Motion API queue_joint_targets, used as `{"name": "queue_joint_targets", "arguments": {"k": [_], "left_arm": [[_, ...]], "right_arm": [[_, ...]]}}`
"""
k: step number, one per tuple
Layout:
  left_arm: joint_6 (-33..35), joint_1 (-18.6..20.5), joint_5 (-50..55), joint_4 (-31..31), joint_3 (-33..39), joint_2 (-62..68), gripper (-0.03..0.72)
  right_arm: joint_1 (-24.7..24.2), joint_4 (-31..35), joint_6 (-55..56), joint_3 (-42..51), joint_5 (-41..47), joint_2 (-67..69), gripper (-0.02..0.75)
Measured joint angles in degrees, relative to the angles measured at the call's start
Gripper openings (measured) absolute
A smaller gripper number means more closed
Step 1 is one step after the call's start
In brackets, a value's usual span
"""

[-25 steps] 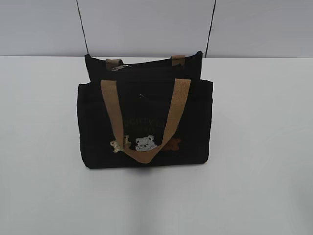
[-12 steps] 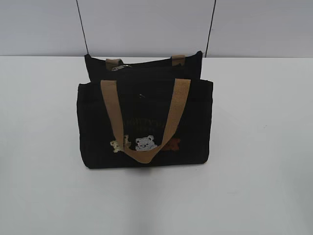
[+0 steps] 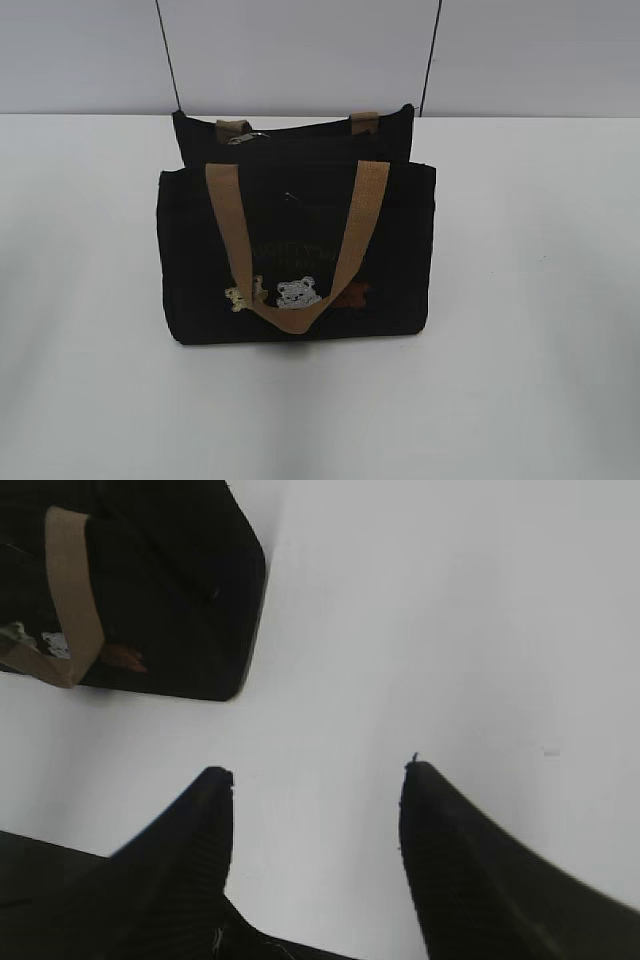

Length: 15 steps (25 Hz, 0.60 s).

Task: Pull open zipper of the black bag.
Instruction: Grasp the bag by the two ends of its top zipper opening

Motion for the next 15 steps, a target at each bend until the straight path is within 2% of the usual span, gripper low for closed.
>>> {"name": "queue_joint_targets", "arguments": {"k": [3,8,11,15], "left_arm": [[12.4,0.0,1.8,-5.5,-5.8,8.0,0.489],[37.4,0.0,13.1,-22.5,-15.0,23.4,0.488],[47.1,-0.1,17.7,-28.6,-18.9,30.5,0.488],[53.2,-0.1,18.6,-30.7,-22.3,38.6,0.488]], "right_arm": [[0.0,1.9,-1.5,-4.9,0.0,7.6,0.407],[0.0,6.1,-2.0,-14.2,1.2,20.9,0.407],[0.0,7.0,-2.0,-20.3,3.4,26.8,0.407],[0.0,7.6,-2.1,-28.2,7.3,34.5,0.407]]}}
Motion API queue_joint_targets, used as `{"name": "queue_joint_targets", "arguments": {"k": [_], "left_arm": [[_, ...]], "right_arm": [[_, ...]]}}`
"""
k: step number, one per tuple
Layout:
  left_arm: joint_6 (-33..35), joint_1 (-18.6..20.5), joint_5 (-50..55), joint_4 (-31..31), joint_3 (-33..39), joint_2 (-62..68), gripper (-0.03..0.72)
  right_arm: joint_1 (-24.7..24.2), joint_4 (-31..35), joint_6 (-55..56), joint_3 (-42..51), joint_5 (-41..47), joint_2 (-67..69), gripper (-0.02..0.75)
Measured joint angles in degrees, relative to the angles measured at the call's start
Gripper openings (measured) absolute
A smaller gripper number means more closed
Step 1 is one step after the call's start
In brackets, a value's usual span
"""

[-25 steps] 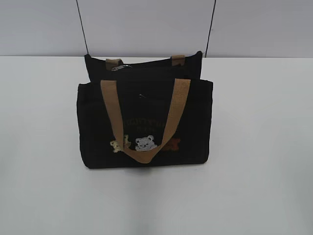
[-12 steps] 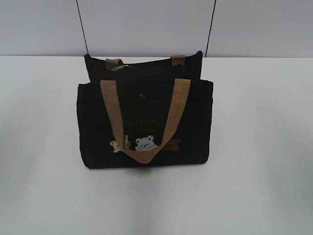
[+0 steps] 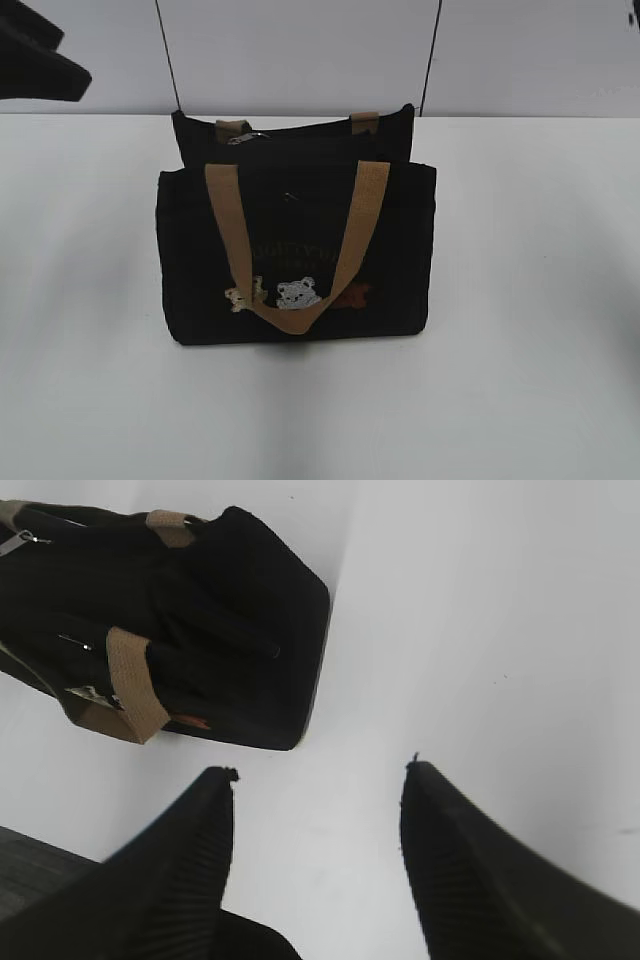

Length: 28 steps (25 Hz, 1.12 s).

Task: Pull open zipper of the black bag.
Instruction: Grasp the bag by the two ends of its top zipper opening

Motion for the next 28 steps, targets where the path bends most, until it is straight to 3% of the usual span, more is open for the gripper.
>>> {"name": "queue_joint_targets", "arguments": {"k": [9,17,23,28], "left_arm": [[15.8,0.0,2.4,-5.6,-7.6,16.0,0.470],[28.4,0.0,6.3,-10.1,-12.0,25.9,0.467],[34.1,0.0,6.1,-15.3,-12.0,28.8,0.458],[34.5,0.0,7.5,-15.7,-12.1,29.3,0.360]], "right_arm": [[1.5,1.6,-0.4,-19.1,0.9,17.1,0.407],[13.0,2.7,5.7,-34.6,0.9,30.7,0.407],[19.8,6.6,10.6,-39.7,0.9,37.5,0.407],[24.3,7.1,12.0,-39.8,1.0,41.0,0.407]]}}
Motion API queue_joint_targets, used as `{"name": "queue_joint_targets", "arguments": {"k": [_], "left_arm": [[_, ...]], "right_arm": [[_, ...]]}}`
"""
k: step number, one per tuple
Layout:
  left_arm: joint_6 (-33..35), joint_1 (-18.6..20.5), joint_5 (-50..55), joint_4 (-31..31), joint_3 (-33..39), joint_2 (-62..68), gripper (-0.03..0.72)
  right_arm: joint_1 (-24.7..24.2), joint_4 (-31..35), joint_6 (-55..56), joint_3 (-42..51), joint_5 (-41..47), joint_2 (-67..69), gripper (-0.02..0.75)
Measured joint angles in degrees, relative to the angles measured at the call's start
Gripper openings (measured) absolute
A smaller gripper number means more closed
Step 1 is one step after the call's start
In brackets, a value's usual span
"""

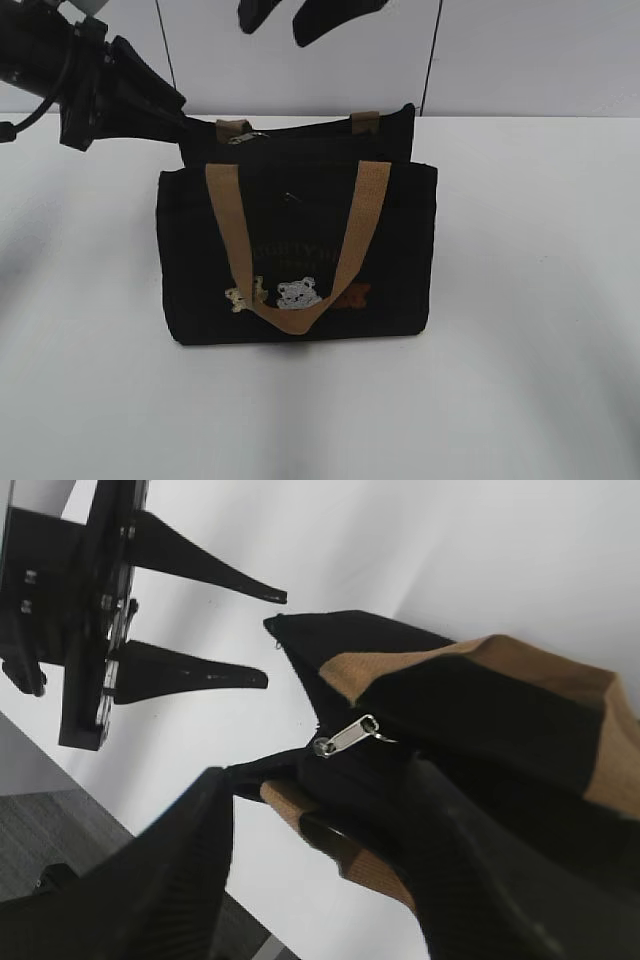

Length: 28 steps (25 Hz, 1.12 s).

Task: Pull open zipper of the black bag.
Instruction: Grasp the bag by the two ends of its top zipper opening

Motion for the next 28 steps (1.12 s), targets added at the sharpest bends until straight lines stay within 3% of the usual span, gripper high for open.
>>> {"name": "queue_joint_targets", "arguments": {"k": [4,10,13,17,22,25,28], "left_arm": [[0.1,0.0,-0.7,-0.1,-0.1,0.0,0.287],[0.2,0.0,-1.5,0.3,-0.1,0.0,0.277],[0.3,0.0,-3.2,0.3,-0.1,0.1,0.328],[1.3,0.0,-2.7,-1.1,-0.1,1.4,0.454],[2.8,0.0,-1.3,-2.2,-0.1,3.6,0.486],[3.2,0.0,-0.5,-2.4,-0.1,4.2,0.447],[3.2,0.0,-0.2,-2.6,-0.1,4.2,0.334]], "right_arm": [[2.3,0.5,0.2,-0.1,0.1,2.2,0.407],[2.9,1.2,0.3,-0.7,0.2,3.7,0.407],[2.9,1.3,0.4,-1.4,0.2,3.7,0.407],[2.9,1.3,0.4,-1.7,0.2,3.7,0.407],[2.9,1.4,0.1,-1.8,0.3,3.7,0.407],[2.9,1.4,0.1,-1.8,0.3,3.7,0.407],[2.9,1.5,-1.8,-1.9,0.3,4.4,0.407]]}}
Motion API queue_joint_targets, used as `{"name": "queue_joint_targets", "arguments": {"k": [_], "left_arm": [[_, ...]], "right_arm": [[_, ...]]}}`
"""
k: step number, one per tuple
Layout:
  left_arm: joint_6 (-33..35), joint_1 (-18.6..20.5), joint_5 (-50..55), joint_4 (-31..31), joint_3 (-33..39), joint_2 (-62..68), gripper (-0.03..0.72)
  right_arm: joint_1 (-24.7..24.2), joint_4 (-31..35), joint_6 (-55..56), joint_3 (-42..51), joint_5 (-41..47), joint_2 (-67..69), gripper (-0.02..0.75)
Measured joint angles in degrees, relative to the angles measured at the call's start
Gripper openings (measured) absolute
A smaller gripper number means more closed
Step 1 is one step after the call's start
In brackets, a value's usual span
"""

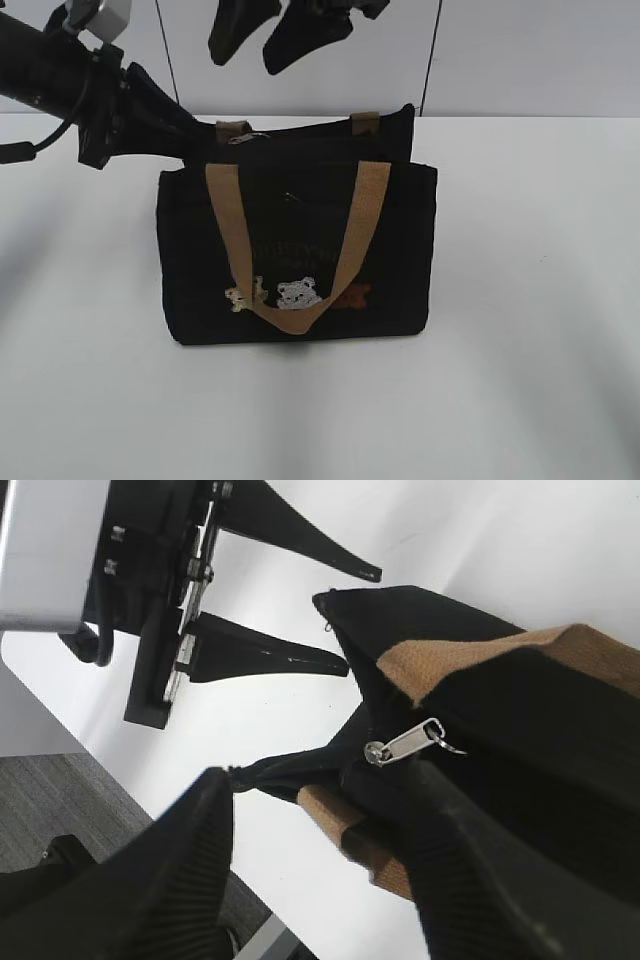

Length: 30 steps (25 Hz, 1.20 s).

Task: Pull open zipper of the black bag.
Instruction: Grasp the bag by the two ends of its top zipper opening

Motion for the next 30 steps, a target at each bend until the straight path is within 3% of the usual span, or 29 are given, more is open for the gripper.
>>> {"name": "queue_joint_targets", "arguments": {"k": [5,6,16,23,30], "left_arm": [[0.2,0.0,0.1,-0.1,0.0,0.0,0.075],[0.2,0.0,0.2,-0.1,0.0,0.0,0.055],[0.2,0.0,0.3,-2.1,0.0,0.0,0.055],[0.2,0.0,0.4,-2.2,0.0,0.0,0.055],[0.2,0.0,0.4,-2.3,0.0,0.0,0.055]], "right_arm": [[0.0,0.0,-1.0,0.0,0.0,2.5,0.432],[0.0,0.0,-1.1,0.0,0.0,2.8,0.438],[0.0,-0.3,-0.6,0.0,0.0,5.1,0.455],[0.0,-3.2,2.4,0.0,0.0,6.2,0.541],[0.0,-3.3,7.9,0.0,0.0,6.4,0.555]]}}
